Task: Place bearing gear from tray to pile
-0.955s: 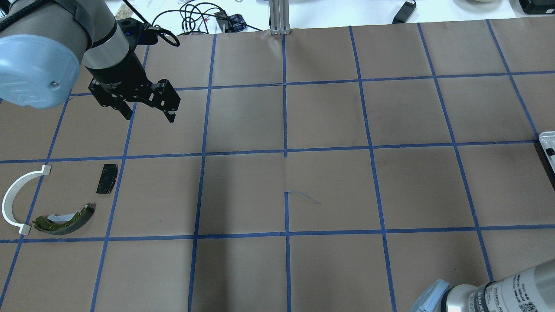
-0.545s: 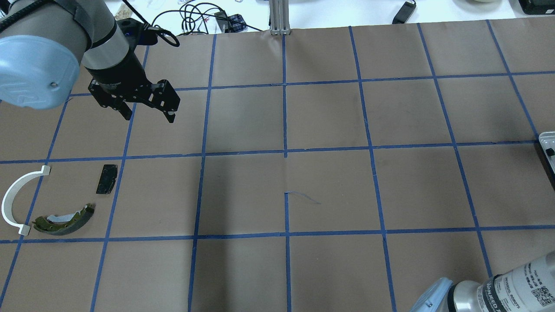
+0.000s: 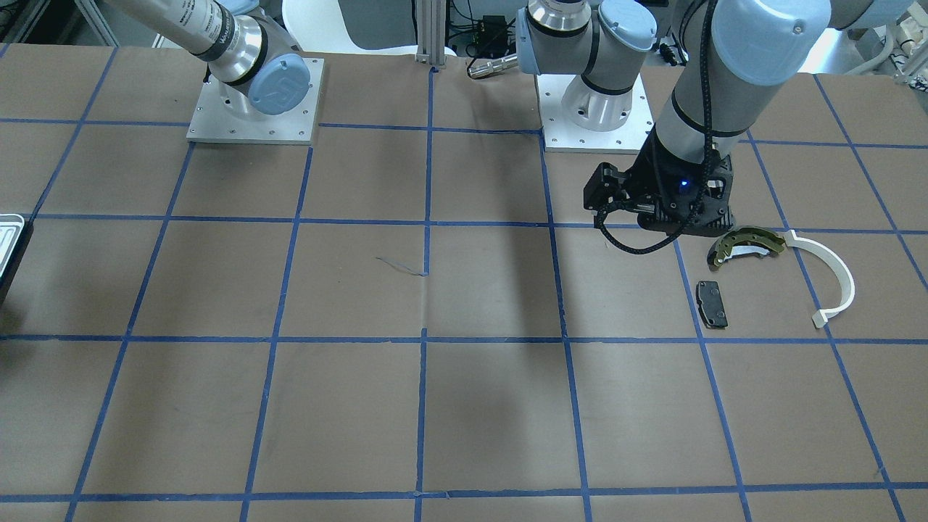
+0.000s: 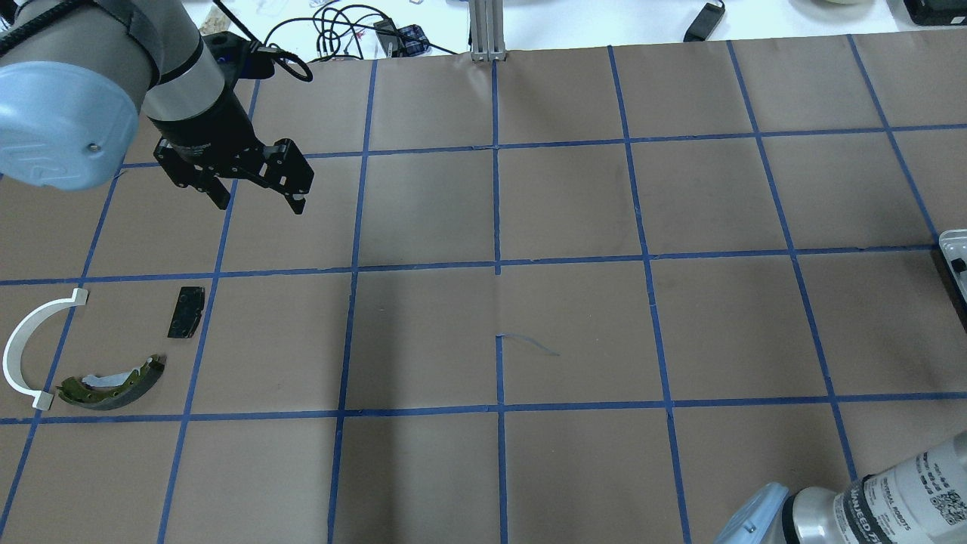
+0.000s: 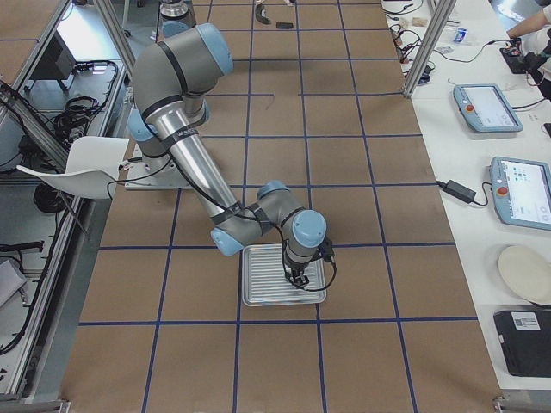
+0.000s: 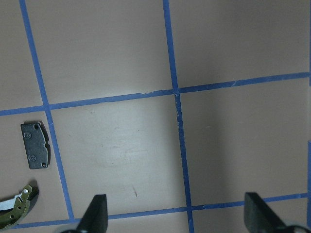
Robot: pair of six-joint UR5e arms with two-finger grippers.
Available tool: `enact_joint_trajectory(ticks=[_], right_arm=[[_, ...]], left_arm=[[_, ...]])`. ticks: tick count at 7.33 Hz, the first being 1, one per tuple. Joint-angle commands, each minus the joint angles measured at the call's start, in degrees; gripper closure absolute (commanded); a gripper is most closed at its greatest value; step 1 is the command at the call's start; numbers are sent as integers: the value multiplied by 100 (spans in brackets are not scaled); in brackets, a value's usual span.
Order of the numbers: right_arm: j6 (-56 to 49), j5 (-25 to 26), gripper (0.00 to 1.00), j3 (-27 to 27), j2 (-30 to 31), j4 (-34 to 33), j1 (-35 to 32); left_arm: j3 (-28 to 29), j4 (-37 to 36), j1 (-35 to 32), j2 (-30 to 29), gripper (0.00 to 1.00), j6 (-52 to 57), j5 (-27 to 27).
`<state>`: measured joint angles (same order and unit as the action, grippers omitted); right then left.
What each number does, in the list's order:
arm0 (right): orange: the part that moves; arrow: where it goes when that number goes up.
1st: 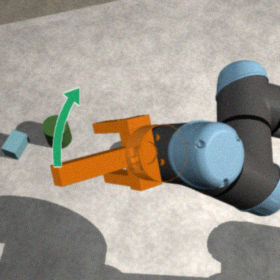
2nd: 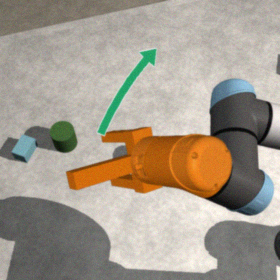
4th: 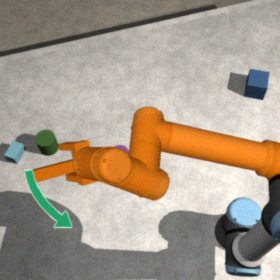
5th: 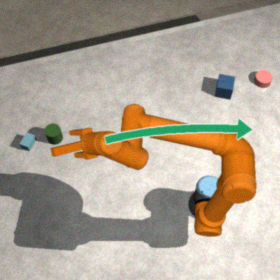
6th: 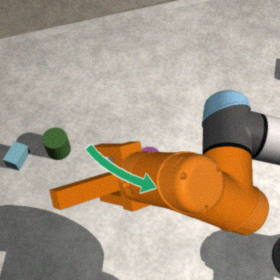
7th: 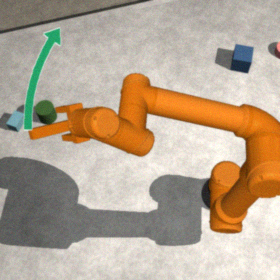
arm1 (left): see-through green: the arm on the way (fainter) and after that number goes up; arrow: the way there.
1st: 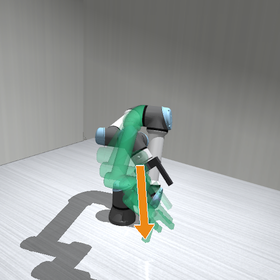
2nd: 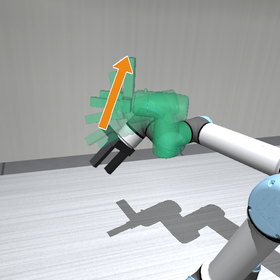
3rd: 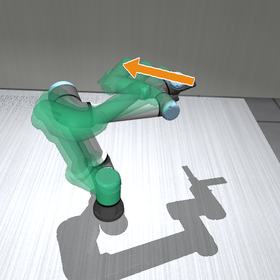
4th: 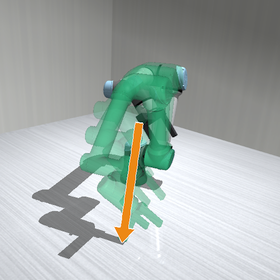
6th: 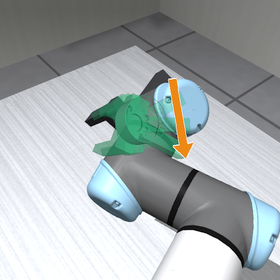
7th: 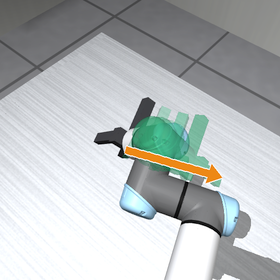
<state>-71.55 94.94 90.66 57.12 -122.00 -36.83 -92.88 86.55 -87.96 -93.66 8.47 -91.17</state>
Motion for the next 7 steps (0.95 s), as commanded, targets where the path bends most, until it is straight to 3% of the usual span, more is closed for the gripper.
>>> enact_joint_trajectory(ticks=[1, 2, 6, 7], right_arm=[[79, -1, 22, 5, -61, -8, 0], [132, 50, 34, 13, -87, -8, 0], [194, 112, 45, 31, -114, -17, 0], [255, 260, 55, 40, -114, -17, 0]], left_arm=[[6, 2, -2, -3, 0, -3, -6], [6, 2, -2, 6, 0, 6, 3], [-2, 2, -2, 6, 0, 6, -6], [-2, 2, -2, 6, 0, -3, -6]])
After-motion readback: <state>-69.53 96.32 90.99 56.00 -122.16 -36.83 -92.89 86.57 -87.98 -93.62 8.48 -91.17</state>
